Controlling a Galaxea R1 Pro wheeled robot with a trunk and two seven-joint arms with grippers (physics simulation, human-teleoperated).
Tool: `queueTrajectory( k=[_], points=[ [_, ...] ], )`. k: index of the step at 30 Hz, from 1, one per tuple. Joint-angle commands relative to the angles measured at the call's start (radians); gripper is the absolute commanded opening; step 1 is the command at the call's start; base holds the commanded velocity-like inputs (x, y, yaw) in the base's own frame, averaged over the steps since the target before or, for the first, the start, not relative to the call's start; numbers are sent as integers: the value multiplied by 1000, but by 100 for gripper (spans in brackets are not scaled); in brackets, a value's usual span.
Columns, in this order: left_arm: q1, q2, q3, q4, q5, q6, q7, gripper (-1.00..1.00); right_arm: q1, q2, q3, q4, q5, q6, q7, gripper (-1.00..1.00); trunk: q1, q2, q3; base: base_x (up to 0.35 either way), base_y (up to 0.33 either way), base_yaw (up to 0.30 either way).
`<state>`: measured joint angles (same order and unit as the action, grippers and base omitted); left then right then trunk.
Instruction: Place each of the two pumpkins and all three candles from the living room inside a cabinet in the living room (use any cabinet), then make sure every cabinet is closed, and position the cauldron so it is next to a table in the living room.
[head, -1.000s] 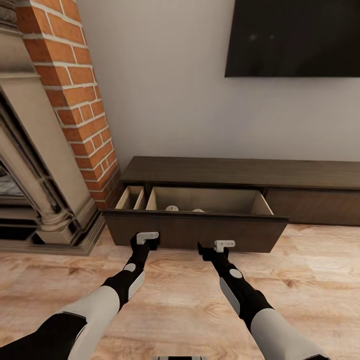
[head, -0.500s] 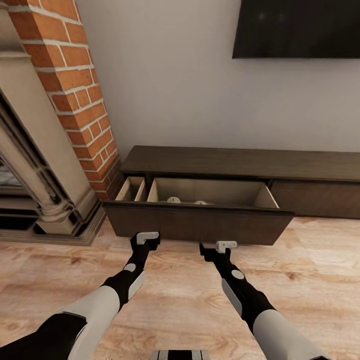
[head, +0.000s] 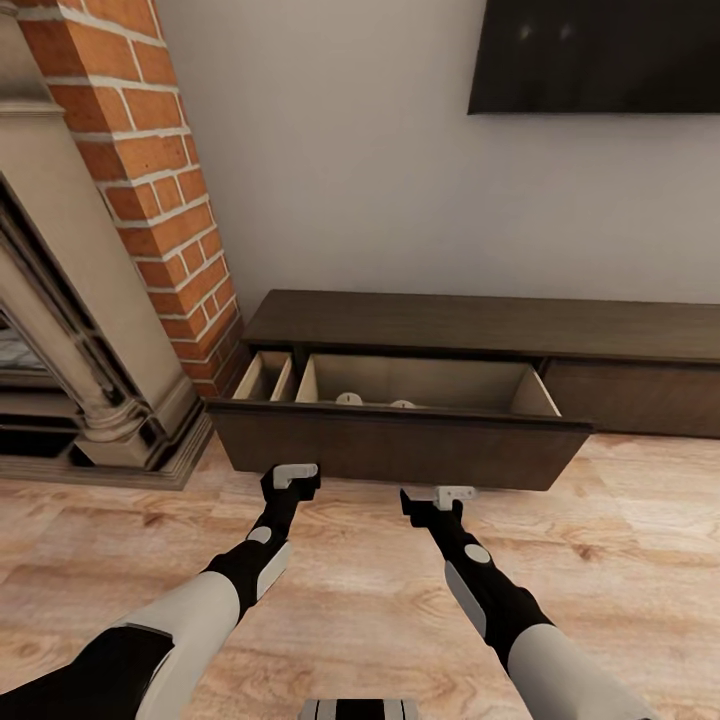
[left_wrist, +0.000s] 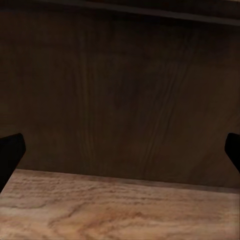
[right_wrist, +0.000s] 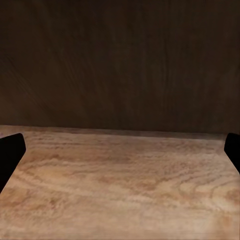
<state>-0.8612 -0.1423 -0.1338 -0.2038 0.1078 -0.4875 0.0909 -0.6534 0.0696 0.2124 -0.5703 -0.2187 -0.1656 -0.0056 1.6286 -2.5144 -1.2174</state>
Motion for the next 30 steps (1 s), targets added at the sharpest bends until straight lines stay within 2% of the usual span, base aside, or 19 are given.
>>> queueTrajectory(
  k=[1, 16, 25, 30],
  points=[
    [-1, 0, -9, 1, 10, -3, 4, 100, 0, -1, 4, 1, -11, -6, -1, 100, 0, 0, -1, 33, -5, 1],
    [-1, 0, -10, 3, -22, 1, 4, 100, 1, -1, 4, 1, -10, -16, -2, 100, 0, 0, -1, 251, -72, -18],
    [-1, 0, -9, 3, -23, 1, 3, 100, 0, -1, 1, 1, -11, -17, -3, 100, 0, 0, -1, 30, -5, -87],
    [0, 0, -9, 3, -23, 1, 3, 100, 0, -1, 2, 1, -11, -17, -4, 100, 2, -1, -20, 3, 0, -8]
  ],
)
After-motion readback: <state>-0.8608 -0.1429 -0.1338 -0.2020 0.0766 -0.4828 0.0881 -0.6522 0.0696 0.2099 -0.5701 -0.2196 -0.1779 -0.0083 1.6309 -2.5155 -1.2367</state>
